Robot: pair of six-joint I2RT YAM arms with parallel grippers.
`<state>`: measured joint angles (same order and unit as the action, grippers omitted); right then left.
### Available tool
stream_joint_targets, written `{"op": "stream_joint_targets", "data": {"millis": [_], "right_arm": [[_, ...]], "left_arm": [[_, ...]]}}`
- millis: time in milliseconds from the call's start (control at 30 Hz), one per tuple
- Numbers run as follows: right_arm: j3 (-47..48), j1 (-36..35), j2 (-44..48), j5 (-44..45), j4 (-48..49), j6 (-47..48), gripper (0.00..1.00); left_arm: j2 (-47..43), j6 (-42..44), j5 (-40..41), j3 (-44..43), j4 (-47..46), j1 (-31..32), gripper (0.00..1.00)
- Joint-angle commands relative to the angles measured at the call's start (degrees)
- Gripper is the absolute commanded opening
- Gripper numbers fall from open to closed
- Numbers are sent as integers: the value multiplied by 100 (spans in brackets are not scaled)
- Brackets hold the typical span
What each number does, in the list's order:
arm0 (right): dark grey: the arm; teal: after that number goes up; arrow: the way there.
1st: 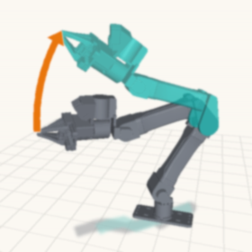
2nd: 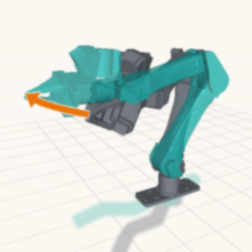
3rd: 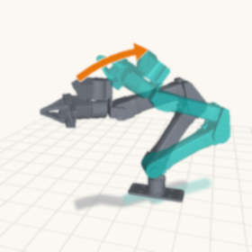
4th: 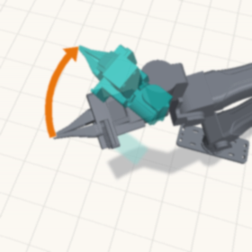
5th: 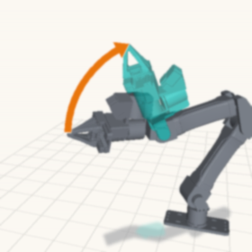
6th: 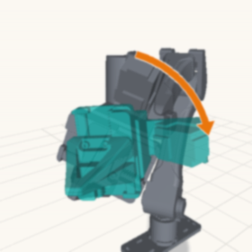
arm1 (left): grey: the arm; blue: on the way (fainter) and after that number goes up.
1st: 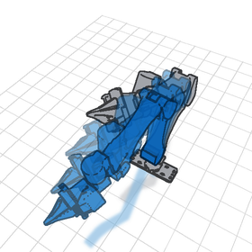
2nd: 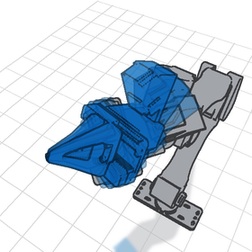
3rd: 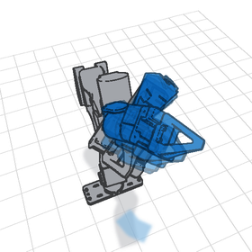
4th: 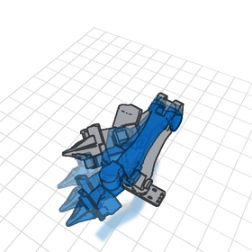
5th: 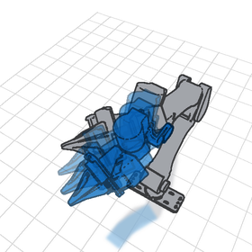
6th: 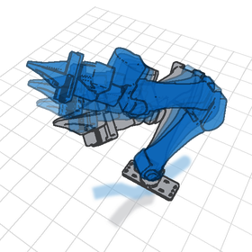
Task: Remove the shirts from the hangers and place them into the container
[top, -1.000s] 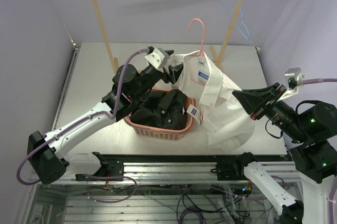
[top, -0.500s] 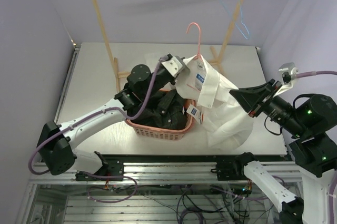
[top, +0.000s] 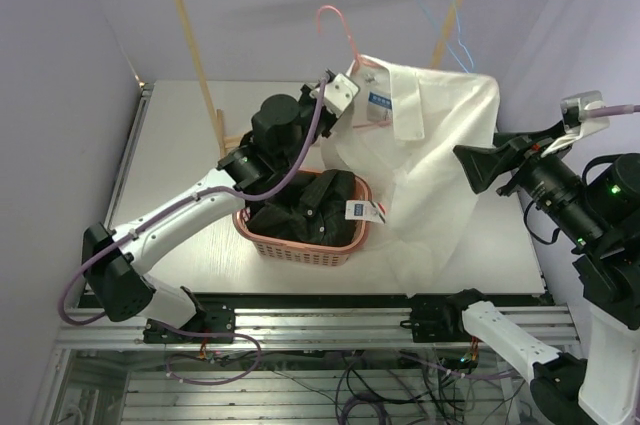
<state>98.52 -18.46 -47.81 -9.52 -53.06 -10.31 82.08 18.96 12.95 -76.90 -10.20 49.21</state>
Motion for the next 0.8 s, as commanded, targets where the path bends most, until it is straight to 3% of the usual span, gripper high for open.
{"op": "stream_joint_targets", "data": {"millis": [0, 167, 500, 767], "right_arm": [[179, 0, -109, 658, -24, 204, 75], [91, 7, -216, 603, 406, 239, 73], [-589, 6, -609, -997, 1346, 362, 67], [-861, 9, -797, -777, 1318, 473, 66]], "left_arm": [[-100, 133, 951, -881, 613, -12, 7], [157, 478, 1338, -1808, 1547, 95, 7], [751, 829, 2009, -2983, 2973, 819, 7], [944, 638, 2294, -3384, 3445, 1004, 7]]}}
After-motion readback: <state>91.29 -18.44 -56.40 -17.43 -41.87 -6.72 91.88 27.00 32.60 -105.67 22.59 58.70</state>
